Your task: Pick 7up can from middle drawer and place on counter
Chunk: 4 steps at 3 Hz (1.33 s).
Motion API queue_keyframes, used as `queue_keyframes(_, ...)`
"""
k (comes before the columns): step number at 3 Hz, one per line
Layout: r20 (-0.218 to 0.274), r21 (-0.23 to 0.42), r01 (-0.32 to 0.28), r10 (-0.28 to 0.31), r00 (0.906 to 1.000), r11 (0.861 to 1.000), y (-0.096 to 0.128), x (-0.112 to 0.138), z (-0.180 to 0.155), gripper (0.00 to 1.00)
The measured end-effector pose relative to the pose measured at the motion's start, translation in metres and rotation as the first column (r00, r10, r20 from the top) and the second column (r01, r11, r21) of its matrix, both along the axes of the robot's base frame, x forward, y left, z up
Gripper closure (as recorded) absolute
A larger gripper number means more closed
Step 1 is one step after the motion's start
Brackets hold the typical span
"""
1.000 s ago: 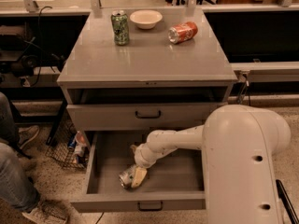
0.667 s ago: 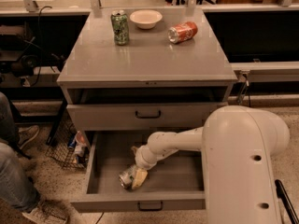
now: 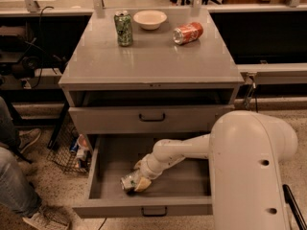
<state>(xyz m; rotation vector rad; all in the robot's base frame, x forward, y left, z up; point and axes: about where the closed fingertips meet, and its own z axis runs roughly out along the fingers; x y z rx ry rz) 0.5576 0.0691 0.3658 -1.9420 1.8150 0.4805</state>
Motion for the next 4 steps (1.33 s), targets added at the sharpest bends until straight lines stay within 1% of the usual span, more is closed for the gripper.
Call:
queue_keyframes(1, -0.027, 0.011, -0.015, 0.015, 0.9995, 1.0, -0.001, -0.009, 0.004, 0.65)
queue_keyframes(2, -0.024, 0.056, -0.047, 0.048, 0.9986, 0.997, -0.006, -0.02, 0.036, 0.87)
queue_keyframes(3, 0.053, 0.17, -0.107, 0.099, 0.9936, 0.98, -0.033, -0.046, 0.128, 1.0)
queue_keyframes(4, 0.127, 0.194, -0.126, 0.103, 0.9866, 0.973, -0.079, -0.07, 0.202, 1.0)
